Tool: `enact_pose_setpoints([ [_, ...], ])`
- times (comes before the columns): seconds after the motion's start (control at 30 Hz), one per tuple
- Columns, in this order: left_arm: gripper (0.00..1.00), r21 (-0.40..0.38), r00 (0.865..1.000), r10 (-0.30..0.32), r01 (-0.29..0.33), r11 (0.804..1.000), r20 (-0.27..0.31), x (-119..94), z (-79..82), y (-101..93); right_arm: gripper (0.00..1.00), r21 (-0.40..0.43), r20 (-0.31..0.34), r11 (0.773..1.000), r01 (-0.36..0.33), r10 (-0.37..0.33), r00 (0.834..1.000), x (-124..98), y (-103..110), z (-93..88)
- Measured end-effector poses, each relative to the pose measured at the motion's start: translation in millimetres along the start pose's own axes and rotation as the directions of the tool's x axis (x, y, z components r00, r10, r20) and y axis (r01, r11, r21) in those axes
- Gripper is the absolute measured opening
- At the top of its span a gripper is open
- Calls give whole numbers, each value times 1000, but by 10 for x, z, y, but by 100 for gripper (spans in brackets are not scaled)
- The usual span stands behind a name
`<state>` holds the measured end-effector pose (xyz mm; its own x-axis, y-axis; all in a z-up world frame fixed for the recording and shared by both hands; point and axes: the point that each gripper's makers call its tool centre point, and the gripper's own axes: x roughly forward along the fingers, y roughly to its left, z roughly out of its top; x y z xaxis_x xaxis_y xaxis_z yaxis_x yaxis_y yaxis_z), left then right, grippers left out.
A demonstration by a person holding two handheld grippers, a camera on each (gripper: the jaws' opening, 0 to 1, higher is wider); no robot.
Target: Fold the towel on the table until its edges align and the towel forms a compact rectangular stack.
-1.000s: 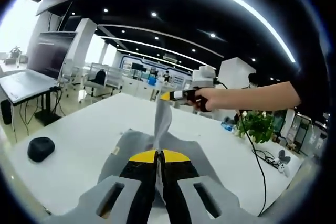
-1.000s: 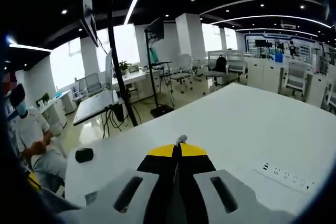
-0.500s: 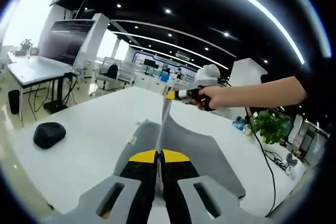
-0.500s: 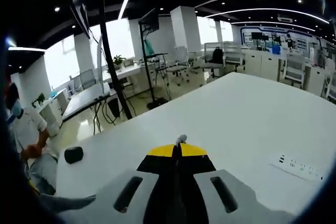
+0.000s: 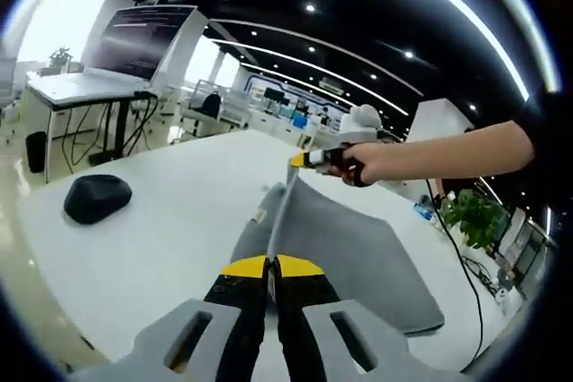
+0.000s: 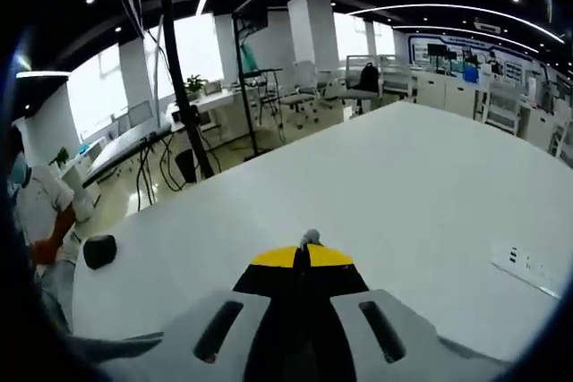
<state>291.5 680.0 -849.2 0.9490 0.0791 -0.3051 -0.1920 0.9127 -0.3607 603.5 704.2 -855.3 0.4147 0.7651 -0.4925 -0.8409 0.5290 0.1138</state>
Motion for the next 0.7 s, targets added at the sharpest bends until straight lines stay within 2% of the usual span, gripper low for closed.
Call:
enact_pose_setpoints([
  [0.07,2,-12,1000,13,-13,1000,-9,18,-48,68,0,-13,-7,1000,-3,3,1000,122,7,-43],
  [0.13,2,-42,999,32,-33,999,-23,36,-118,150,0,-18,-14,1000,-3,2,1000,57,22,-83],
  [0.4,3,-104,996,60,-67,992,-63,92,-286,346,1,-47,-28,999,-19,18,999,201,55,-187],
  [0.63,4,-112,996,61,-69,991,-69,106,-303,365,6,-70,-26,995,-70,68,997,263,112,-225],
  [0.7,10,-102,996,54,-62,993,-76,118,-303,345,8,-72,-29,995,-74,72,997,257,113,-225],
])
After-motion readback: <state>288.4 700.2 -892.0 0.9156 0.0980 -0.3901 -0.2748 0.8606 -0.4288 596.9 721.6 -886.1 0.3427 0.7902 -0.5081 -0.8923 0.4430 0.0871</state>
